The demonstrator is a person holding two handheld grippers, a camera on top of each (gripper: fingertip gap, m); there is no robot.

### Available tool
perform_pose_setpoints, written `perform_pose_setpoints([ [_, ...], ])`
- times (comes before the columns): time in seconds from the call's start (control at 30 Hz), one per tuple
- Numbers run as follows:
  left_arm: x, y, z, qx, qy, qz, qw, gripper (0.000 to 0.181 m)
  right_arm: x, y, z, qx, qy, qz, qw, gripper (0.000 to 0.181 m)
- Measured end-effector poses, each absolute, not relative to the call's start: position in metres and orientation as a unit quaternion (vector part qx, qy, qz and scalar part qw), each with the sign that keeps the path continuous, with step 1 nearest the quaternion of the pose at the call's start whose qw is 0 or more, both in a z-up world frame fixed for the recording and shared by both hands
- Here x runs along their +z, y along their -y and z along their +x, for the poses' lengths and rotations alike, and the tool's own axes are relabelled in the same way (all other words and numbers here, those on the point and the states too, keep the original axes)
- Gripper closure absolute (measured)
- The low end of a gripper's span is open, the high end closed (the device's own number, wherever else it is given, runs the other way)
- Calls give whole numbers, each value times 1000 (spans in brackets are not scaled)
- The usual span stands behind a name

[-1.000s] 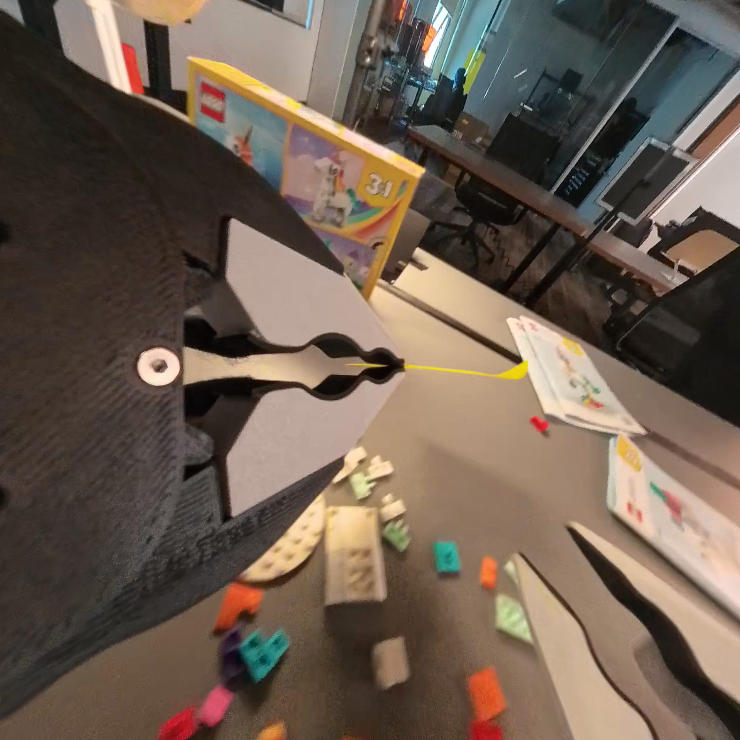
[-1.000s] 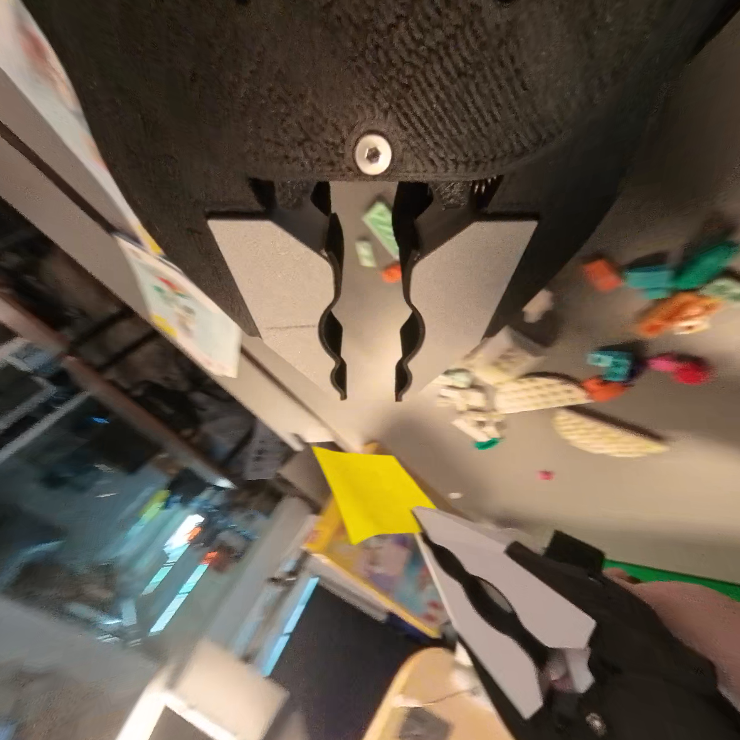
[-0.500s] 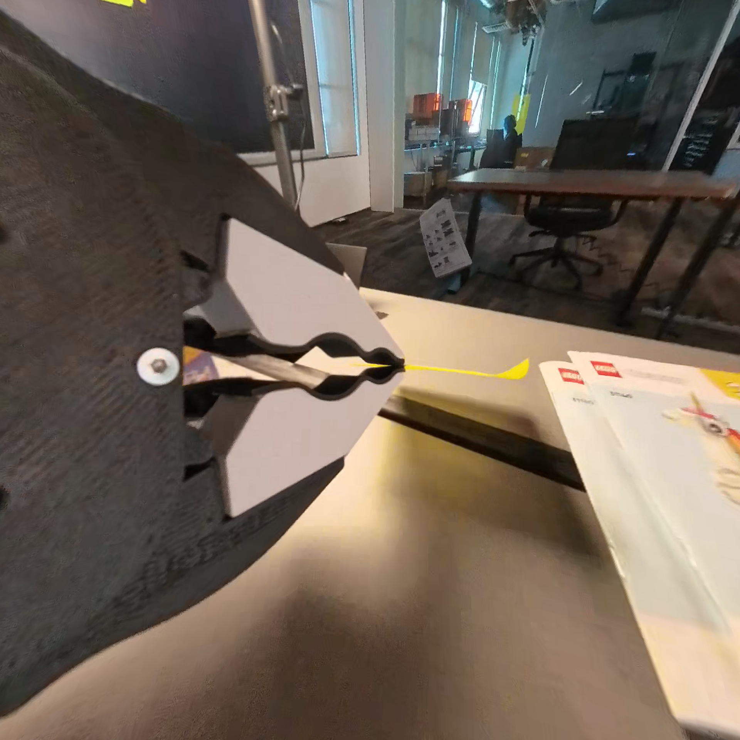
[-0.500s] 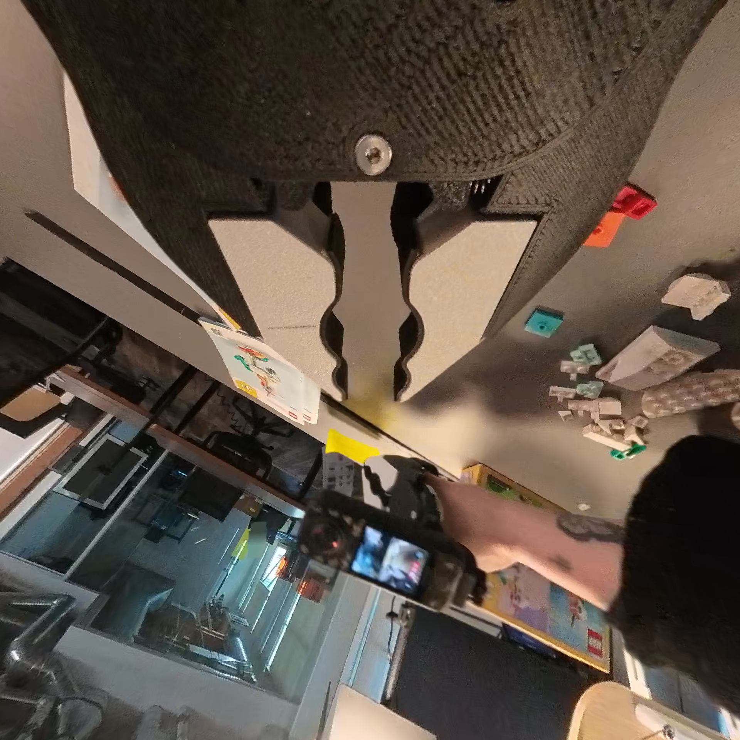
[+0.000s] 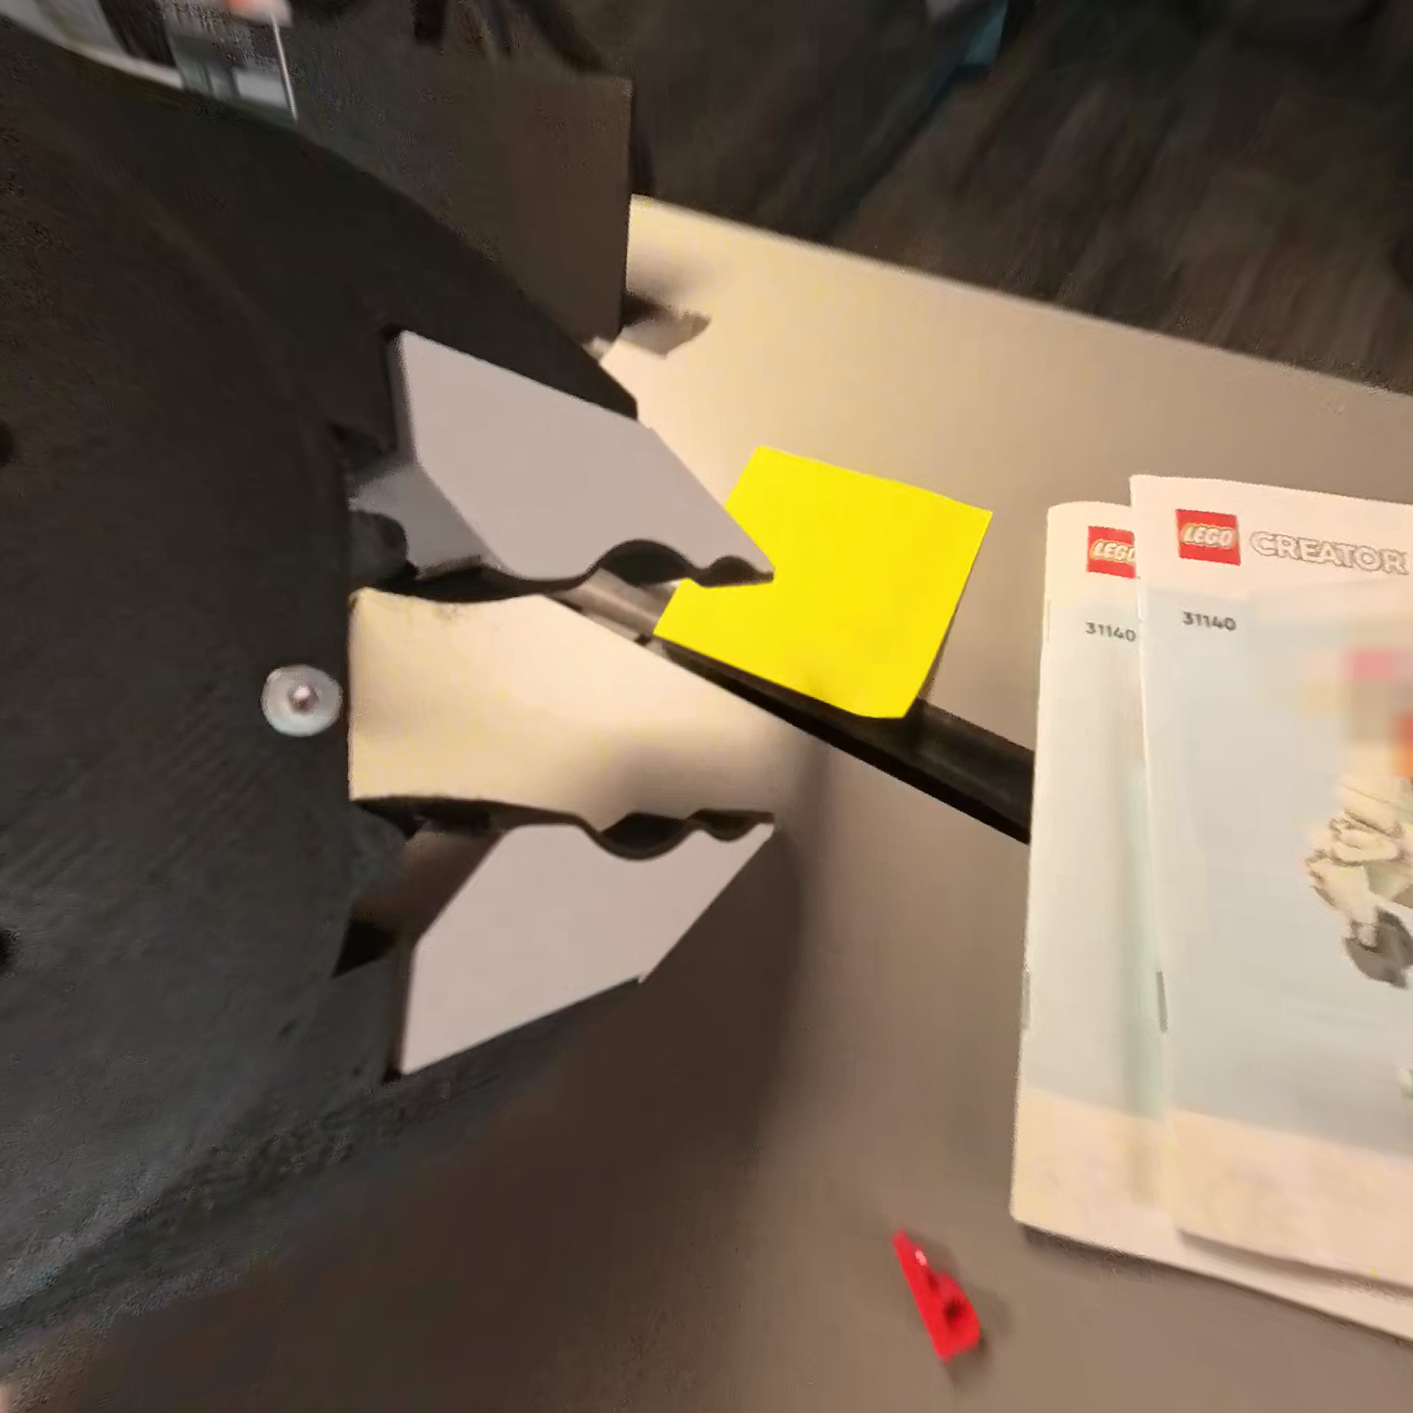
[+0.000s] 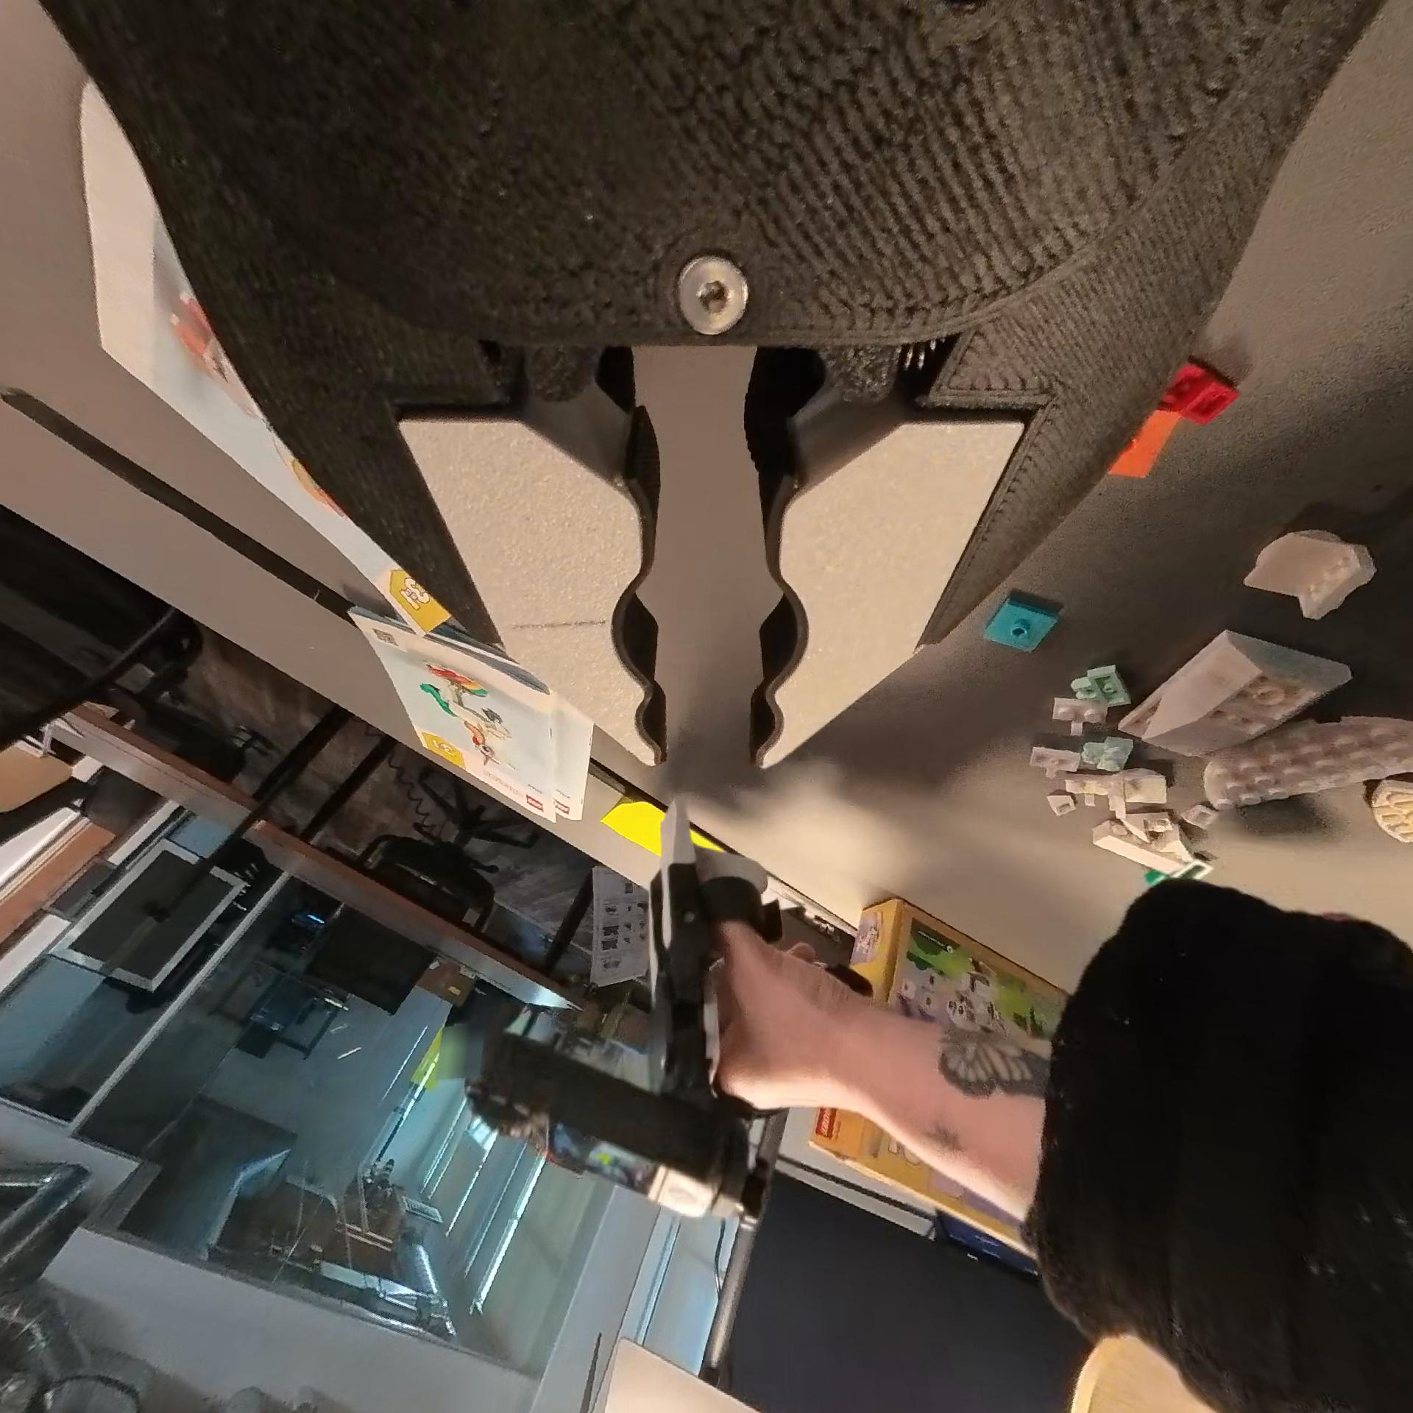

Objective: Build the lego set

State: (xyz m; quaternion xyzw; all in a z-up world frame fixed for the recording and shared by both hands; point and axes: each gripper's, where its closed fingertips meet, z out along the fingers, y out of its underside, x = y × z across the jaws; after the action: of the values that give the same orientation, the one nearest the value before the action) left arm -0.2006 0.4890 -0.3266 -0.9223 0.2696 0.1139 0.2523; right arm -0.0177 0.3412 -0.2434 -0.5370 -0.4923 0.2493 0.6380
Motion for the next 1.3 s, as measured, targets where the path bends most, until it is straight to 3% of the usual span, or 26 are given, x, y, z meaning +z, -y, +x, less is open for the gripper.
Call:
perform_pose_setpoints([
  [0.13,-306,-483,-176,-27,-193,-937,290,113,-242,-342,-16,252,486,-537,641,161],
  [0.3,-229,-442,-114,-192,-198,-857,435,113,-240,-343,-14,257,480,-537,644,161],
  [0.5,-187,-329,-73,-229,-204,-799,518,111,-239,-341,-15,257,483,-533,645,161],
  [0.9,-293,-164,-137,-17,-140,-905,400,121,-240,-341,-16,263,485,-533,642,160],
  [1.03,-323,-149,-142,-17,-131,-920,368,121,-241,-340,-16,261,487,-533,641,160],
  [1.3,-336,-152,-139,-2,-131,-929,346,139,-241,-341,-16,264,486,-535,639,160],
])
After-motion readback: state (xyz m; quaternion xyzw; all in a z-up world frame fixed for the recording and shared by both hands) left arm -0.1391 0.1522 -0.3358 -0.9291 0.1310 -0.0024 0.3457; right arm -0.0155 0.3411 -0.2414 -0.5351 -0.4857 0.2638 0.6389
